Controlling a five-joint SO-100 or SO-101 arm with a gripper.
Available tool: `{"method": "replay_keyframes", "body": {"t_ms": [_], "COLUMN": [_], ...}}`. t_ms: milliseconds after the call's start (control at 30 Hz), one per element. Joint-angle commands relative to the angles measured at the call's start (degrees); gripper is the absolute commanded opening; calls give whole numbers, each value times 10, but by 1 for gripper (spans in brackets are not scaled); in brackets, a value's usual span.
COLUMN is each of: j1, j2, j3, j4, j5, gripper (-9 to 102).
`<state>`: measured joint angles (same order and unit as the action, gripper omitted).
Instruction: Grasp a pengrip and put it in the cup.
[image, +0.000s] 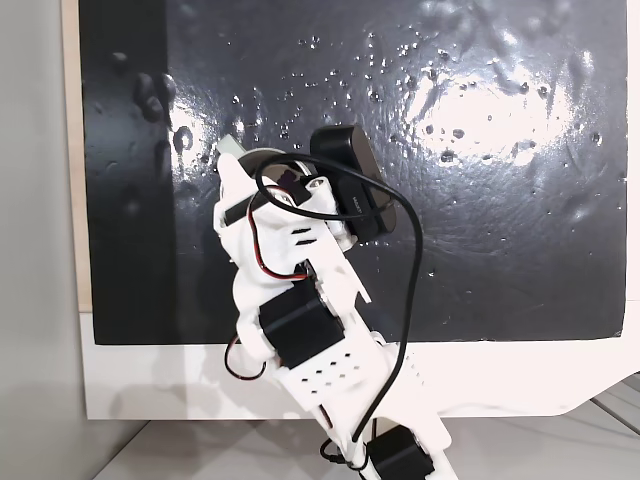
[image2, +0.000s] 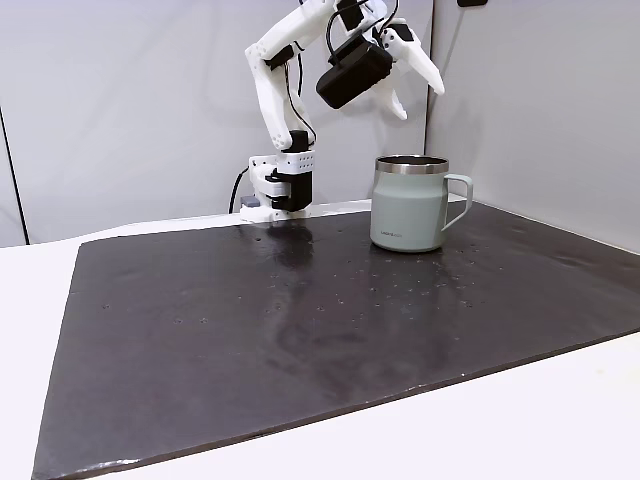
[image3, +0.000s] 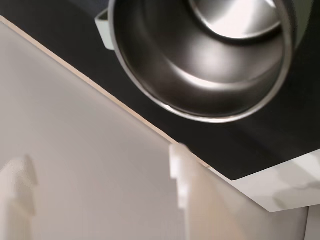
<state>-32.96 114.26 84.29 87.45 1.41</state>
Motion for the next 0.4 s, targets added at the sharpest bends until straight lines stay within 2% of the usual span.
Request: {"method": "replay_keyframes", "body": {"t_ms": [0,367], "j1": [-4,-4], "j2": [15,25], "j3": [-6,16], "j4": [11,8], "j5": [-6,-15], "gripper": [27,27]}}
